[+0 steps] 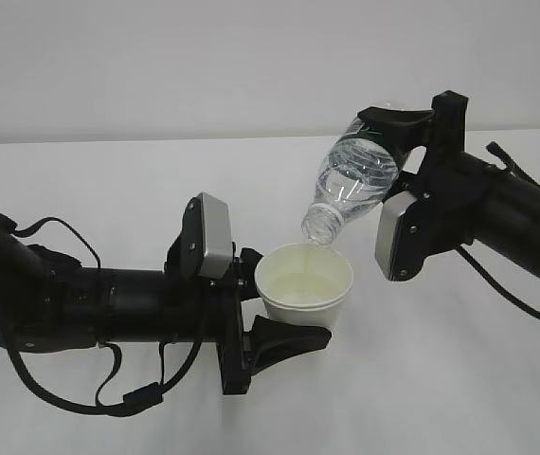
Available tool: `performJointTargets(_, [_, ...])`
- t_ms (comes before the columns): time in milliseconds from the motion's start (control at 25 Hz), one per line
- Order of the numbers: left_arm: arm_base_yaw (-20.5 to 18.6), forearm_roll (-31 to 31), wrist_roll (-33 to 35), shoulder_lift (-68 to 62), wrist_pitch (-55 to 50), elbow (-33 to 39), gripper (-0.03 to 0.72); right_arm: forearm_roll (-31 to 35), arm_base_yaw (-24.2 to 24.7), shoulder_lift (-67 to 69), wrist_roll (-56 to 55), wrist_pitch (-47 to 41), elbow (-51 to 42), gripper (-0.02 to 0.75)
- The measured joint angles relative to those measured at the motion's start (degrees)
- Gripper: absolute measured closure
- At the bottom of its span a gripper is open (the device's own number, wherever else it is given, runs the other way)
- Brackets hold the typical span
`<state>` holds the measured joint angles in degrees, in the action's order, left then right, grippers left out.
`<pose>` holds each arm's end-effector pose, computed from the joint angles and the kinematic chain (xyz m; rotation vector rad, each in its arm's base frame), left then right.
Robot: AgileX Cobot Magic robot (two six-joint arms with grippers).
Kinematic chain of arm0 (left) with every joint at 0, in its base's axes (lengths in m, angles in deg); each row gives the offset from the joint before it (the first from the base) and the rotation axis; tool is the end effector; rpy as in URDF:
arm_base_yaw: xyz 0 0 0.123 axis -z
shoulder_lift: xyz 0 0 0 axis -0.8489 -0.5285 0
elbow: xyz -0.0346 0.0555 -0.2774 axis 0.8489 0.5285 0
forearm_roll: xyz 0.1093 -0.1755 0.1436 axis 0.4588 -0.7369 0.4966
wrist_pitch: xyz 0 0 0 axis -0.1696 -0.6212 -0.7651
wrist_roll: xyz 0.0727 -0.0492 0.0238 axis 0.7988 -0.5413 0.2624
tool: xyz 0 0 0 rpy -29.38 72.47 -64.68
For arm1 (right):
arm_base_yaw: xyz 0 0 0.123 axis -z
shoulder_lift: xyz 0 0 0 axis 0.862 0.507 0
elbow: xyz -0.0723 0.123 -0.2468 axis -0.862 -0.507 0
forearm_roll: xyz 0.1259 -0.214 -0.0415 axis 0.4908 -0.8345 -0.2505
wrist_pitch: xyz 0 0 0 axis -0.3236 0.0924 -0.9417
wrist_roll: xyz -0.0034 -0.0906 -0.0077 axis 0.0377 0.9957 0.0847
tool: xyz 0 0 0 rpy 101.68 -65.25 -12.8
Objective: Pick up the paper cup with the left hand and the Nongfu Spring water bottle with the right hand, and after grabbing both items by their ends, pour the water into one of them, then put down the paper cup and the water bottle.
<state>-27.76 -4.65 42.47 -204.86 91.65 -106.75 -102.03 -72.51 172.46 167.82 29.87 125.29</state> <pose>0.2624 -0.2339 0.1033 1.2372 1.4412 -1.0086 0.3151 0.1085 0.1750 -1.4893 0.6885 -0.8019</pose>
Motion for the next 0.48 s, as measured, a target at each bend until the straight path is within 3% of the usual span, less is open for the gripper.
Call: performJointTargets(480, [0.0, -1.0, 0.0, 0.0, 0.0, 0.0, 0.205, 0.0, 0.0, 0.0, 0.0, 0.1, 0.0, 0.281])
